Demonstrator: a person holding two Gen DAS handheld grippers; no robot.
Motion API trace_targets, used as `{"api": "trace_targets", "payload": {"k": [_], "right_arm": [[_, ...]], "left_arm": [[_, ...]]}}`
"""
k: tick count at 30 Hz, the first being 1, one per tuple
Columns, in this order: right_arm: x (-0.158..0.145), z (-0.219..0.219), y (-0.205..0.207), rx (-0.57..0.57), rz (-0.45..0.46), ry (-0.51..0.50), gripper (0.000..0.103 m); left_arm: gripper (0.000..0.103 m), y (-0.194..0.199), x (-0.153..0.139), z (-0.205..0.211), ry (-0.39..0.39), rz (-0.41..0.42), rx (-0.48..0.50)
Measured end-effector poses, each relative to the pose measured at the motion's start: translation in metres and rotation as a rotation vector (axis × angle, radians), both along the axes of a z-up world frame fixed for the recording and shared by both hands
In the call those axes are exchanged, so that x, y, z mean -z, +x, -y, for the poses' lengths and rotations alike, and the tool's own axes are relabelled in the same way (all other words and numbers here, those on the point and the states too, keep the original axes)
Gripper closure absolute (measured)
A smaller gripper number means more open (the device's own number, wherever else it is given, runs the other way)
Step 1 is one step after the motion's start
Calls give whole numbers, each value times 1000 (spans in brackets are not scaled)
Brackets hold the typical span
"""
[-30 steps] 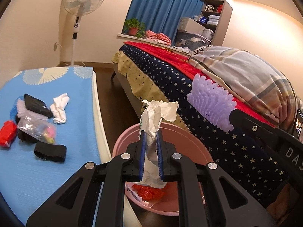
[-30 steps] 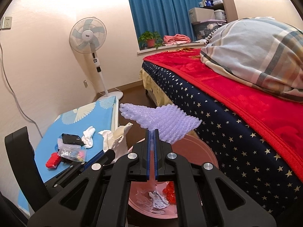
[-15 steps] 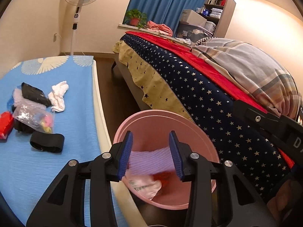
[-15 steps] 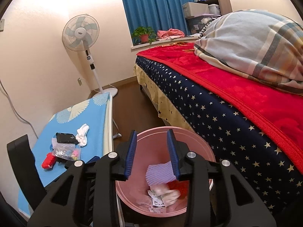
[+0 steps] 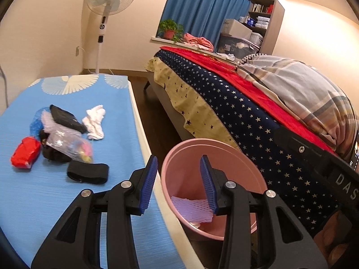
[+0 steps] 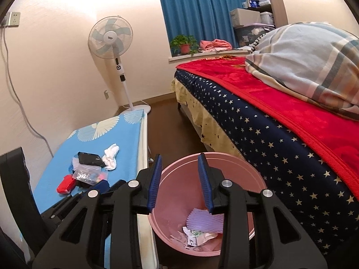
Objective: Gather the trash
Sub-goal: 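Move both open tools back toward the remaining trash on the table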
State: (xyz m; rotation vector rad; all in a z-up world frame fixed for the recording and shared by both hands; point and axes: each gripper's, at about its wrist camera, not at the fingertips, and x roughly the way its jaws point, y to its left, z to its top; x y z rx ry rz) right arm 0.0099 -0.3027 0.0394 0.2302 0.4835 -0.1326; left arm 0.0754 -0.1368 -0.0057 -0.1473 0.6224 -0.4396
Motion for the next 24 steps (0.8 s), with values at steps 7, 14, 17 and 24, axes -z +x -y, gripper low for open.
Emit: {"api": "trace_targets", "payload": {"k": [7,14,17,24], "right_arm": [[-2,-7,-4,-13,11,0,69],[0,-20,-2,-51,11,-3,69],[1,-27,0,-69,9,-3,69],[6,-42,8,-109,0,-3,69]], "left_arm": [[64,-6,-6,-14,11,19,-20],[64,-9,-9,-36,15,27,-64],[64,-9,-9,-46,16,29,-86],[64,-9,-8,-70,21,32,-136]]}}
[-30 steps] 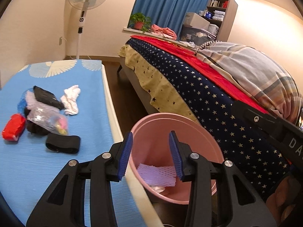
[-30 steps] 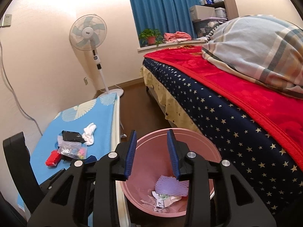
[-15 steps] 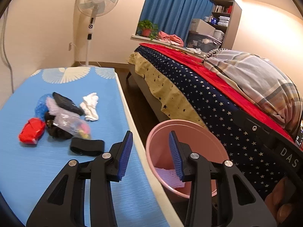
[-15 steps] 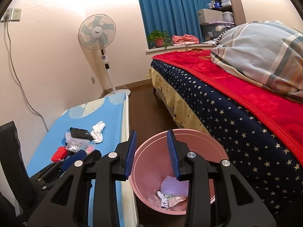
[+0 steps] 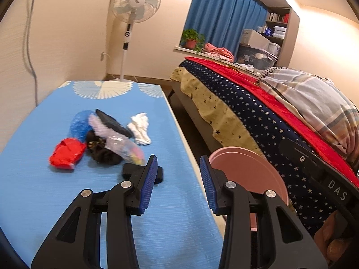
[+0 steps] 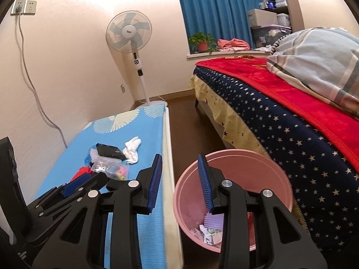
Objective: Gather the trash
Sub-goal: 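Move both open tools back toward the remaining trash on the table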
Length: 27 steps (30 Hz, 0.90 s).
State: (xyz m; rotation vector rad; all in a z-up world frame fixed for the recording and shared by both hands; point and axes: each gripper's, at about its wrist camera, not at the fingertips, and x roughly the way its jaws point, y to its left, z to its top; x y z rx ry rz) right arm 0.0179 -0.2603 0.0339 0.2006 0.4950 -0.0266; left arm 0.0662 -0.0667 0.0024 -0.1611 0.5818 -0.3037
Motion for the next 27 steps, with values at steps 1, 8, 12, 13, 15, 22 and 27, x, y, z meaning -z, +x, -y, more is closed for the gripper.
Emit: {"api": "trace_targets", "payload": {"k": [1,8,12,13,15,22,27], "right_arm": [[1,-2,1,-6,-2,-1,69],[7,-20,11,-59,-10,6,69],[11,-30,15,-89,-10,8,69],[13,-32,17,-97,-13,11,69],[16,-37,21,-108,-19,14,69],[29,-52,34,-141,-39,36,70],[35,-63,44,-167,-48,51,70]], "left_arm": [[64,0,0,-3,2,1,-7],[64,1,2,-26,7,9,-75],[64,0,4,-34,20,10,-105],[64,0,4,-35,23,10,-110],[64,-1,6,-40,30,11,-128],[64,0,10,-59,49,19,-208],[64,0,11,-69,60,31,-270]]}}
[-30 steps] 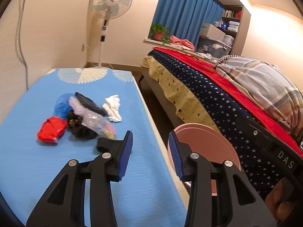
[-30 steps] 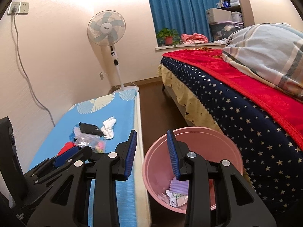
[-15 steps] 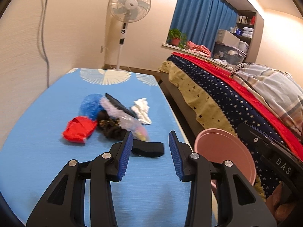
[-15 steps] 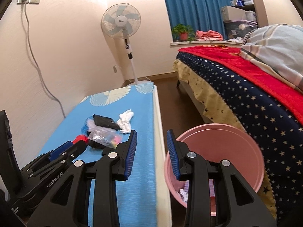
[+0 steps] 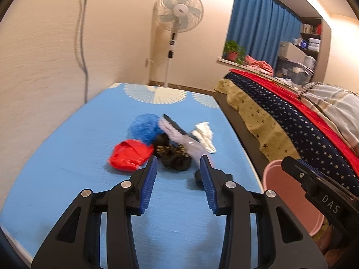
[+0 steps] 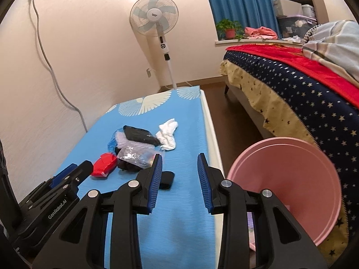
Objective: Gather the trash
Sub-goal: 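Move both open tools back toward the remaining trash on the table, then grasp red plastic bag with left tool while right tool grasps black strap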
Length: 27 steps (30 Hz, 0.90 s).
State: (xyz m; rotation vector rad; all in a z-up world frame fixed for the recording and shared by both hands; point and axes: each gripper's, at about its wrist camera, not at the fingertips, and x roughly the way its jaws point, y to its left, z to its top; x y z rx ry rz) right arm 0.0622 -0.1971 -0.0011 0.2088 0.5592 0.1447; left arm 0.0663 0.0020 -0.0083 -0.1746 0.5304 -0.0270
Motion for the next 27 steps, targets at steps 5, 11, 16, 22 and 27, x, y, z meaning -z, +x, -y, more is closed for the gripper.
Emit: {"api": "trace_targets", "payload": {"k": [5,11,16,22,27], "right_arm": [[8,-8,10,-19,-15,18,70],[28,-15,24,-34,-66,47,70],[42,-18,37,-34,-109,82,70],[52,-18,49,-40,-144,115,69],[63,-17,62,-45,-186,148,69]], "left_arm": [[64,3,5,-8,3,-1,-53],[64,8,16,-21,5,-25,-116],[64,13,26,-35,-15,-56,-174],[64,25,34,-46,-19,-72,-217],[64,38,39,-52,-31,-88,-242]]}}
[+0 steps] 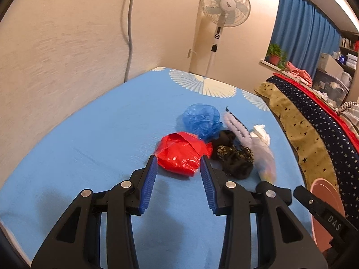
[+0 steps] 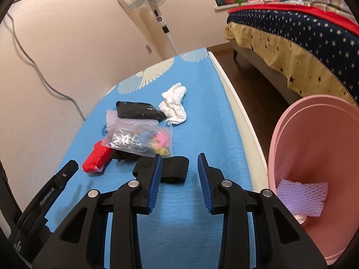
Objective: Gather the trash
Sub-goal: 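Grasp red plastic bag with left tool while right tool grasps black strap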
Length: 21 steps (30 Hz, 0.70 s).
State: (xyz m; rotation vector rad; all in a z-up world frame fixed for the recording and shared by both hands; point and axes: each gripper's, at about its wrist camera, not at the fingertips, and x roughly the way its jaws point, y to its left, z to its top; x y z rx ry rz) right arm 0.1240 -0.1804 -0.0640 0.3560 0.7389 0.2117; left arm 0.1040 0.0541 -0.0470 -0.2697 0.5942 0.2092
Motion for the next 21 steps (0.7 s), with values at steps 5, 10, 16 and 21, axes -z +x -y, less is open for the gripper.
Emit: {"api": "trace_targets", "payload": {"k": [5,10,16,21], "right_arm": [[6,-4,6,-29,-22,6,70],[11,-6,12,-41,-44,13,72],[15,-7,17,-52,-73,15,79],[17,-8,19,-59,-86,17,89]], "left_arm": [[64,16,6,-13,-53,-34,-20],[61,31,15,-18,-97,-96,-17],[49,40,22,-27,-159,-122,-16],[43,49,28,-26,-187,-156,19]]}}
